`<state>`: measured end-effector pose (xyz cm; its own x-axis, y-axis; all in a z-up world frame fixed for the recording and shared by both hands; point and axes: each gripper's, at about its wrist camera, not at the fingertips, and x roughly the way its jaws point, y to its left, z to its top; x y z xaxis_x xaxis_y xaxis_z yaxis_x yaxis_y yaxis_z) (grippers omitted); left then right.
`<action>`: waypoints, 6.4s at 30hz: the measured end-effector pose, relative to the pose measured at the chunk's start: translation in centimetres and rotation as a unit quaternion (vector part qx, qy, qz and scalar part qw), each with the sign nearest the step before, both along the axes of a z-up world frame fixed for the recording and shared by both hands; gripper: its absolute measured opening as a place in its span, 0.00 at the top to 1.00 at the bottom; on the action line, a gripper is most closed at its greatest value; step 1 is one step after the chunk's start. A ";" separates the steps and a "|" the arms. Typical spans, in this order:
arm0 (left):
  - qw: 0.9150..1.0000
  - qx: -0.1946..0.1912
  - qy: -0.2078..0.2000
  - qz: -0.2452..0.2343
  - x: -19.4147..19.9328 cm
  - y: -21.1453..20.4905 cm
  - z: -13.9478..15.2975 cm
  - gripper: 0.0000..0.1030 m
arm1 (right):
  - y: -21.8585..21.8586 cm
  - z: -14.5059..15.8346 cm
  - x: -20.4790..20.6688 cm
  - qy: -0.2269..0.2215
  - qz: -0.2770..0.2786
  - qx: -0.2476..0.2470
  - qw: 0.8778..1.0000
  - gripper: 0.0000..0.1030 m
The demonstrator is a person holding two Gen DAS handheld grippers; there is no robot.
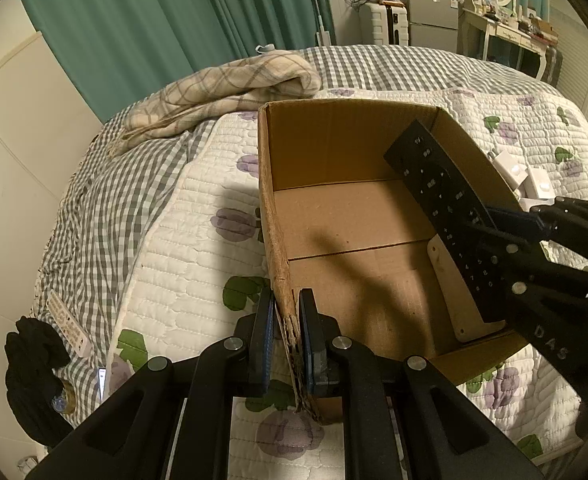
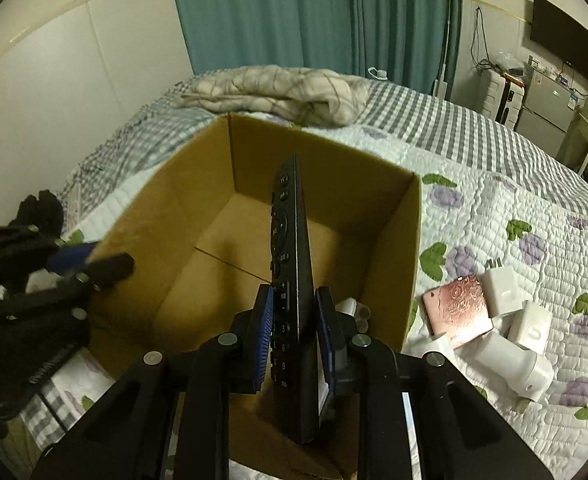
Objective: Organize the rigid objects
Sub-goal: 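Lower the black remote into the box beside the white holder and release, then grasp the white-and-red cream bottle with the right gripper, then place the cream bottle into the box on the remotes and release, then grasp the light-blue earbud case with the right gripper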
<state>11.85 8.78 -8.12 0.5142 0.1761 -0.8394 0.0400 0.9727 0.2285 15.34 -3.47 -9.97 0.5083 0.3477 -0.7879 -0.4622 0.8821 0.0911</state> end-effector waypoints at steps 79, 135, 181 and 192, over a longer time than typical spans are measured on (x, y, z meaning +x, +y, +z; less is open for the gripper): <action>1.000 0.010 0.011 -0.002 0.0 -0.1 0.2 0.88 | -11.8 -7.2 2.3 0.051 -0.063 -0.036 0.996 0.62; 1.000 -0.009 0.005 0.002 0.0 0.1 0.5 0.89 | -0.8 0.7 0.5 -0.013 -0.010 0.052 0.999 0.64; 1.000 -0.003 0.005 0.007 0.0 -0.3 0.5 0.89 | -9.6 -9.9 -0.7 0.081 -0.026 -0.049 0.995 0.33; 1.000 0.001 0.004 0.009 0.0 -0.5 0.6 0.89 | -10.4 -8.6 -1.2 0.050 -0.054 -0.041 0.996 0.51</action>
